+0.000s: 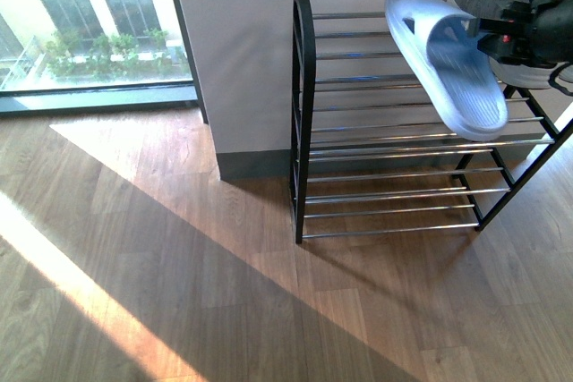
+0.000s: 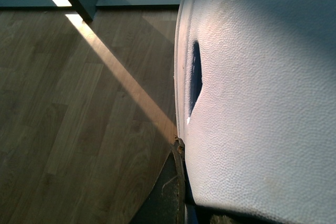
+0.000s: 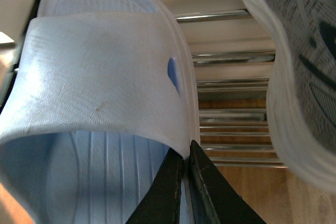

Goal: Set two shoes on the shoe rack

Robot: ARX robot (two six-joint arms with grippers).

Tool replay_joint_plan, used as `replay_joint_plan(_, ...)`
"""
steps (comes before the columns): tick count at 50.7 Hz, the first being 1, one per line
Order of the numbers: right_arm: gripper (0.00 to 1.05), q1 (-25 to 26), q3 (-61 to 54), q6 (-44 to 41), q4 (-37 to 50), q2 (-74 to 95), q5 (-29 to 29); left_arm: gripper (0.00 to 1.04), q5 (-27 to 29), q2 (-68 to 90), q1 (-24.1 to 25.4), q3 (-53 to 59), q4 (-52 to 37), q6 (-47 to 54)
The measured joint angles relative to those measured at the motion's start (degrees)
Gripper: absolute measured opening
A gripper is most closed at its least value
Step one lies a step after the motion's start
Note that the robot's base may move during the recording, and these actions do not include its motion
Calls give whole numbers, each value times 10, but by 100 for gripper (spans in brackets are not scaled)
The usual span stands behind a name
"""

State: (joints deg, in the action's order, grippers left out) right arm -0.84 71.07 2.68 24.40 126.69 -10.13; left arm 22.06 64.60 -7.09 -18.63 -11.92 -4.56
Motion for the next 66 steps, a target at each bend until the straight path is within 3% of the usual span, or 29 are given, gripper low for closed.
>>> replay_joint_plan(28,1,-5,389,16,-202,213,166,2,0,0,0,0,0,0)
replay_joint_plan(37,1,-10,460,26,-225,245,174,2,0,0,0,0,0,0)
replay_joint_plan(46,2,-16,445,30,-200,243,156,2,0,0,0,0,0,0)
replay_joint_plan(64,70,-29,283,40,-97,139,89,2,0,0,0,0,0,0)
replay_joint_plan(66,73,-30,267,41,-89,127,83,2,0,0,0,0,0,0)
